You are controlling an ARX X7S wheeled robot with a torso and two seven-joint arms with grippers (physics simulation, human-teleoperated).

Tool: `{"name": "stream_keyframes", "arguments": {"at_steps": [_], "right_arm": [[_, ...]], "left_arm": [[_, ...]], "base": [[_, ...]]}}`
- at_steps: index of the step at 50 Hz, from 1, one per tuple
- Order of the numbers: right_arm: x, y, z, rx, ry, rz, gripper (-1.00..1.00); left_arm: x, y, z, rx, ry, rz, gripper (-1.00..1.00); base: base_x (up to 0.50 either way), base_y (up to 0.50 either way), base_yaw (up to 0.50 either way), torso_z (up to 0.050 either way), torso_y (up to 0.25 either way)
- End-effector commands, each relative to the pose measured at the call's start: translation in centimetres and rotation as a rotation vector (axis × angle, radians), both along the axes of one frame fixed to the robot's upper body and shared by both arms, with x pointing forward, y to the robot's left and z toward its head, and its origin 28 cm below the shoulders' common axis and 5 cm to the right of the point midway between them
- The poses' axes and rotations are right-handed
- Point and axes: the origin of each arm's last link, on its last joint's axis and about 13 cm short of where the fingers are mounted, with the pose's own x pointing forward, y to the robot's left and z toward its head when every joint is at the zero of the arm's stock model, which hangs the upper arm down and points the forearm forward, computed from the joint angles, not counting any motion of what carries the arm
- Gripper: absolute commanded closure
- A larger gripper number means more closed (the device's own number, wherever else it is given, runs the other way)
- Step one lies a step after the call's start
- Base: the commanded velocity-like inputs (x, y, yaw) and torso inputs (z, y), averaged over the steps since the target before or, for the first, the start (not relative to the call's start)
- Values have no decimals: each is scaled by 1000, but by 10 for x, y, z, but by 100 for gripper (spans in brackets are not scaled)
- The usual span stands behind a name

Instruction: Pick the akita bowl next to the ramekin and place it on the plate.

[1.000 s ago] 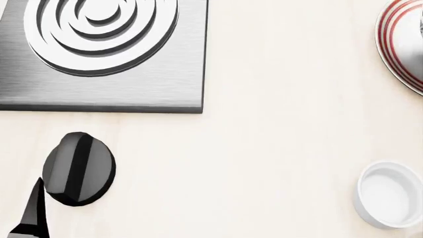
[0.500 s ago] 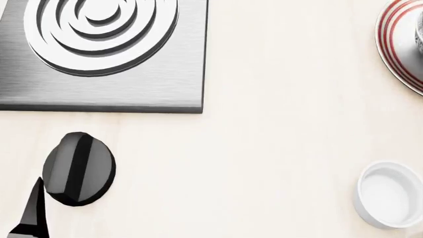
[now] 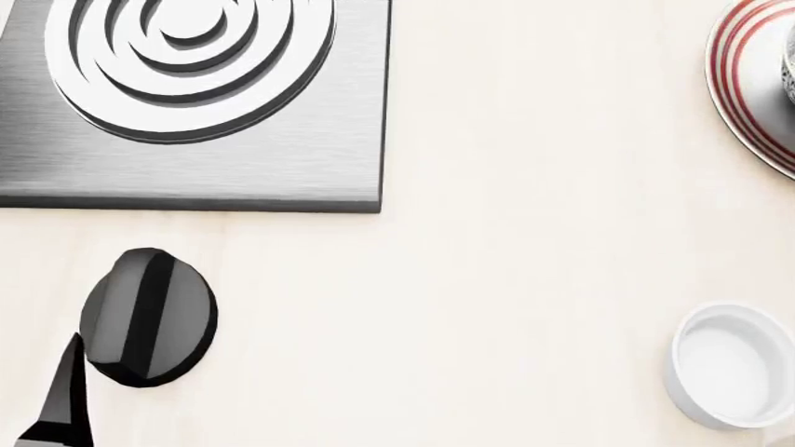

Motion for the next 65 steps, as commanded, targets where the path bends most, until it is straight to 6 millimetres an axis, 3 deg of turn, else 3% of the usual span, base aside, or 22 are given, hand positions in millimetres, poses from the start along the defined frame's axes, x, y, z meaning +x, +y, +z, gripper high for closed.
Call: {"name": "stream_keyframes", "arguments": {"at_steps": [1,2,15,24,31,35,49,65], "right_arm": [[0,0,-2,-11,0,4,100],[0,0,-3,-10,1,5,-100],[3,3,5,-112,-30,50,-100],[1,14,32,-522,-38,28,-100],[-7,28,45,-746,-46,13,-100],[-12,35,50,-790,-63,25,-100],[-28,45,47,-930,-86,3,-100],[-39,57,27,-1041,-157,-26,-100]], "left_arm": [[0,0,-1,-1,1,-1,-100],[0,0,-1,-1,2,0,-100],[-1,0,-2,0,2,-1,-100],[0,1,-3,0,7,3,-100],[0,2,-3,-2,7,4,-100],[0,2,-2,-3,6,5,-100],[-2,1,-2,-6,3,3,-100],[-2,2,0,-3,-1,8,-100]], "base": [[0,0,0,0,0],[0,0,0,0,0],[0,0,0,0,0],[0,0,0,0,0],[0,0,0,0,0],[0,0,0,0,0],[0,0,0,0,0],[0,0,0,0,0]]}}
